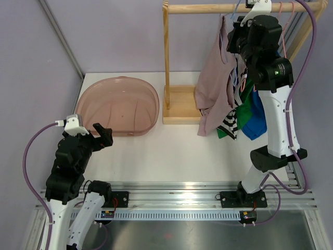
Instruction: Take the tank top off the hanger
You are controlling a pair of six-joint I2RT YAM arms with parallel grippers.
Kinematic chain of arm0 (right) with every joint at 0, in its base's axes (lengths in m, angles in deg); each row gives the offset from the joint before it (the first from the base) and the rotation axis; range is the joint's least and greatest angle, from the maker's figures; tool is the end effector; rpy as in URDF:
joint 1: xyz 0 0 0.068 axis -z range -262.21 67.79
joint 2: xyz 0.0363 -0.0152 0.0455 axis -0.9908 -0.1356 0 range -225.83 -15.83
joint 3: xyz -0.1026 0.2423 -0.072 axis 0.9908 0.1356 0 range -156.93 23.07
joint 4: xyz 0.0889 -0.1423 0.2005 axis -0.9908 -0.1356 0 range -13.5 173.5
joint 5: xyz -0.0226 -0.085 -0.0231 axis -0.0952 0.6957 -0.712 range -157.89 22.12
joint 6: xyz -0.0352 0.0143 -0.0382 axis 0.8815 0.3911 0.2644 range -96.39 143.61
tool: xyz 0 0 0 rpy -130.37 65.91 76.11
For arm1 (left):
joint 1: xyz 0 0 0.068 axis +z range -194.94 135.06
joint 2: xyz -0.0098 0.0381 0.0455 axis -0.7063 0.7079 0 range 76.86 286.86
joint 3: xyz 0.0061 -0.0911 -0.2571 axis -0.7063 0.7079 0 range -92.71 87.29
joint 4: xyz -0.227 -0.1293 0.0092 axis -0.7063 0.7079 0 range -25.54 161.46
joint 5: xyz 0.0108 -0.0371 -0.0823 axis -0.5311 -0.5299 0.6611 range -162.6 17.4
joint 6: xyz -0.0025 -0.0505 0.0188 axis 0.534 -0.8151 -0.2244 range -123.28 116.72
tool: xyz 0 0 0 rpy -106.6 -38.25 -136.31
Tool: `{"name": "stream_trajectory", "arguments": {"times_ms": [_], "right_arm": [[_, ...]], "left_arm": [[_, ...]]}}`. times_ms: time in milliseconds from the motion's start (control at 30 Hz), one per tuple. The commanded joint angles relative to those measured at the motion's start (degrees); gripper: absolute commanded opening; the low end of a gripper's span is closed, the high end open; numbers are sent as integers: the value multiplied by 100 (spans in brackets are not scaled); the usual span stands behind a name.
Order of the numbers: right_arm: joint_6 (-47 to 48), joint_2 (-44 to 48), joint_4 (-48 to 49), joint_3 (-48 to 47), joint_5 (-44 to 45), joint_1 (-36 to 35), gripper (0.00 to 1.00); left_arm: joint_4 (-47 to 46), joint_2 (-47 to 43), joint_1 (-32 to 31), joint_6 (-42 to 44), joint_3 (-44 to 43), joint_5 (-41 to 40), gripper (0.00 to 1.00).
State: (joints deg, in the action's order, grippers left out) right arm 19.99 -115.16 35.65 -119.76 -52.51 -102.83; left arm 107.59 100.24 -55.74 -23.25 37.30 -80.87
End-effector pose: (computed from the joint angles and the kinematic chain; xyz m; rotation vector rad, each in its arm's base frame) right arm 0.2909 0.0993 0.5779 -0.0394 1.6446 0.1022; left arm 0.0742 -0.0089 0.3505 -0.2487 1.8460 -0.2389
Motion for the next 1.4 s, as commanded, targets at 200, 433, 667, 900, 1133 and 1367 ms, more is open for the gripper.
{"name": "stream_trajectory", "arguments": {"times_ms": [200, 433, 667, 900, 1133, 1367], "right_arm": [[2, 1055, 1146, 666, -535, -21, 0], [-42, 1627, 1279, 1458, -843, -30, 0], [-262, 2268, 1349, 2162, -1396, -21, 0], [-683, 3059, 1086, 3295, -2125, -30, 0], [-1018, 4236, 594, 4315, -3574, -21, 0], [-1571, 4668, 399, 4710, -5008, -21, 0]], "left_arm": [[-314, 44, -27, 45, 69, 80, 99], [-314, 106, -35, 37, 78, 80, 99], [-306, 123, -35, 28, 69, 1, 99], [-402, 141, -35, 142, -10, 359, 99], [-472, 466, -35, -42, -580, 1660, 99], [-1814, 1080, -149, -437, -1161, 3586, 99]]}}
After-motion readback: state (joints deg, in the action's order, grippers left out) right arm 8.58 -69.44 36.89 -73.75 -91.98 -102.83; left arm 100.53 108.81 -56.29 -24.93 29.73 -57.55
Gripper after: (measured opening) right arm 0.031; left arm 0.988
